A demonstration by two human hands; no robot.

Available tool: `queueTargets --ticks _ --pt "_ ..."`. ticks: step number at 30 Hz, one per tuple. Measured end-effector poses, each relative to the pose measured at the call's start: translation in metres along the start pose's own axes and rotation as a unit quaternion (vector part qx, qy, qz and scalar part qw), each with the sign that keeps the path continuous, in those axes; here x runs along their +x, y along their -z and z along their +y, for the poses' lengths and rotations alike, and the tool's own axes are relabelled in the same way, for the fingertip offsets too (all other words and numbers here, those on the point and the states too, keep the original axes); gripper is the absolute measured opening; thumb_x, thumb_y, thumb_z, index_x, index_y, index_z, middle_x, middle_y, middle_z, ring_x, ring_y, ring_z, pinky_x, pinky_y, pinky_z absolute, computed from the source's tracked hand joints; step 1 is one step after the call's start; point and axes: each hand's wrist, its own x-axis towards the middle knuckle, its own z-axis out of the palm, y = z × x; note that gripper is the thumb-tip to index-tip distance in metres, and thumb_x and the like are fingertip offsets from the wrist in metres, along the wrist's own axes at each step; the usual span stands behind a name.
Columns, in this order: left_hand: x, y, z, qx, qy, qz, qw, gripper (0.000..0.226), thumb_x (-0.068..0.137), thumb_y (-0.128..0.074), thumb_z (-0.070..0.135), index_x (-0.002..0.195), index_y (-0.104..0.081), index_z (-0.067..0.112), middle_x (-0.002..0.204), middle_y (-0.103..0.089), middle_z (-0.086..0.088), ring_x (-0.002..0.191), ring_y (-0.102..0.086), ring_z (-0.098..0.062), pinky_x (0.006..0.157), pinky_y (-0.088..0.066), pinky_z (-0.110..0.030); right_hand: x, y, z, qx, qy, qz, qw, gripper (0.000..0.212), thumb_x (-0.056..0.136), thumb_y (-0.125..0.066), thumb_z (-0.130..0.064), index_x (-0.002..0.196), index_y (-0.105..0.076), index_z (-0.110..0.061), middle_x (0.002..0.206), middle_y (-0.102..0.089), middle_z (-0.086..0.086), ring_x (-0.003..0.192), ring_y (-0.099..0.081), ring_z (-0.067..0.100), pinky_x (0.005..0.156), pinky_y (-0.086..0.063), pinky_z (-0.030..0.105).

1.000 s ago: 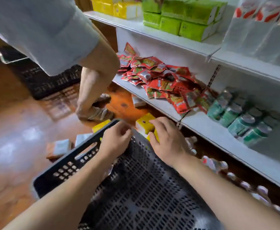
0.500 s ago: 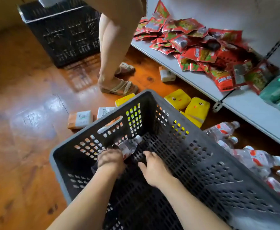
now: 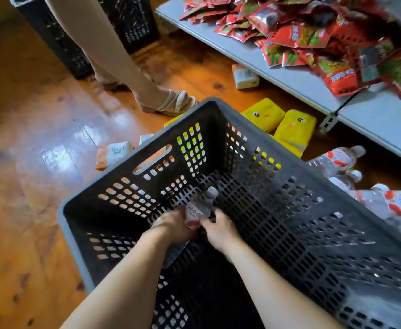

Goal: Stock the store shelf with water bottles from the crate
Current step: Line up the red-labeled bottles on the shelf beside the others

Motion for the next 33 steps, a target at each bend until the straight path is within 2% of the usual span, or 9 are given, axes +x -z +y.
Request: queueTargets --ticks 7,11,16,20,24,26,28,30,33 --pt "-0.026 0.013 0.018 -0.083 -0.03 0.094 0.992 0.064 0.063 -0.076 0.063 0.11 -0.047 0.029 0.099 -0.065 0.006 0.09 -0.064 -0.016 0.072 -0.049 -0.029 -0.023 0.015 -0.013 0.027 0.053 0.043 0.997 0.064 0.093 -0.056 -0.02 0.151 -0.034 -0.033 0.133 -0.062 -0.003 0.124 -0.056 0.02 0.107 -0.041 0.034" --pt "-0.055 0.025 0.036 -0.187 -0.113 0.123 0.968 0.039 0.068 -0.08 0.047 0.095 -0.066 0.023 0.083 -0.075 0.009 0.074 -0.07 -0.002 0.073 -0.059 -0.033 -0.064 0.055 -0.043 0.006 0.139 0.062 0.988 0.078 0.083 -0.052 -0.001 0.146 -0.038 -0.044 0.117 -0.064 -0.012 0.107 -0.06 0.009 0.093 -0.044 0.02" --pt "-0.111 0.068 0.079 -0.234 -0.211 0.151 0.937 0.024 0.076 -0.082 0.028 0.072 -0.059 0.031 0.063 -0.065 0.026 0.059 -0.059 0.011 0.054 -0.044 -0.009 -0.13 0.106 -0.073 -0.01 0.233 0.069 0.97 0.097 0.073 -0.063 -0.014 0.132 -0.019 -0.077 0.123 -0.059 -0.018 0.101 -0.067 0.002 0.094 -0.054 0.033" --pt "-0.143 0.094 0.126 -0.26 -0.3 0.164 0.903 0.045 0.069 -0.083 0.046 0.101 -0.054 0.031 0.086 -0.067 0.017 0.073 -0.059 0.015 0.061 -0.047 -0.011 -0.177 0.148 -0.089 -0.049 0.265 0.151 0.951 0.112 0.077 -0.075 -0.023 0.136 0.004 -0.077 0.114 -0.063 -0.025 0.097 -0.065 -0.007 0.086 -0.054 0.019" --pt "-0.178 0.109 0.186 -0.304 -0.379 0.158 0.86 0.058 0.066 -0.081 0.055 0.112 -0.054 0.032 0.095 -0.071 0.014 0.085 -0.066 0.005 0.075 -0.058 -0.03 -0.214 0.189 -0.094 -0.047 0.285 0.275 0.917 0.11 0.084 -0.075 -0.028 0.145 0.008 -0.065 0.124 -0.063 -0.015 0.1 -0.067 0.001 0.086 -0.057 0.033" --pt "-0.198 0.115 0.218 -0.323 -0.419 0.151 0.835 0.06 0.069 -0.082 0.054 0.116 -0.054 0.031 0.101 -0.071 0.012 0.09 -0.068 0.001 0.08 -0.058 -0.037 -0.23 0.215 -0.092 -0.057 0.301 0.315 0.898 0.111 0.085 -0.077 -0.033 0.146 0.011 -0.062 0.129 -0.06 -0.013 0.107 -0.063 0.003 0.085 -0.054 0.024" --pt "-0.216 0.118 0.25 -0.32 -0.451 0.142 0.821 0.055 0.074 -0.084 0.046 0.117 -0.053 0.031 0.102 -0.071 0.013 0.09 -0.067 0.004 0.082 -0.057 -0.031 -0.245 0.244 -0.088 -0.045 0.307 0.348 0.885 0.111 0.083 -0.078 -0.036 0.142 0.012 -0.065 0.129 -0.06 -0.009 0.097 -0.06 0.004 0.079 -0.05 0.017" --pt "-0.233 0.121 0.283 -0.323 -0.485 0.149 0.799 0.052 0.075 -0.085 0.041 0.116 -0.054 0.03 0.101 -0.071 0.013 0.09 -0.067 0.004 0.083 -0.057 -0.032 -0.26 0.273 -0.085 -0.041 0.304 0.376 0.874 0.115 0.08 -0.081 -0.04 0.138 0.014 -0.071 0.127 -0.063 -0.003 0.086 -0.062 0.007 0.079 -0.054 0.027" --pt "-0.252 0.123 0.336 -0.334 -0.516 0.149 0.775 0.06 0.07 -0.086 0.046 0.119 -0.056 0.028 0.105 -0.072 0.01 0.096 -0.07 -0.004 0.086 -0.057 -0.04 -0.28 0.32 -0.081 -0.072 0.298 0.421 0.854 0.121 0.074 -0.082 -0.049 0.139 0.017 -0.07 0.133 -0.063 0.002 0.106 -0.065 0.013 0.092 -0.054 0.039"
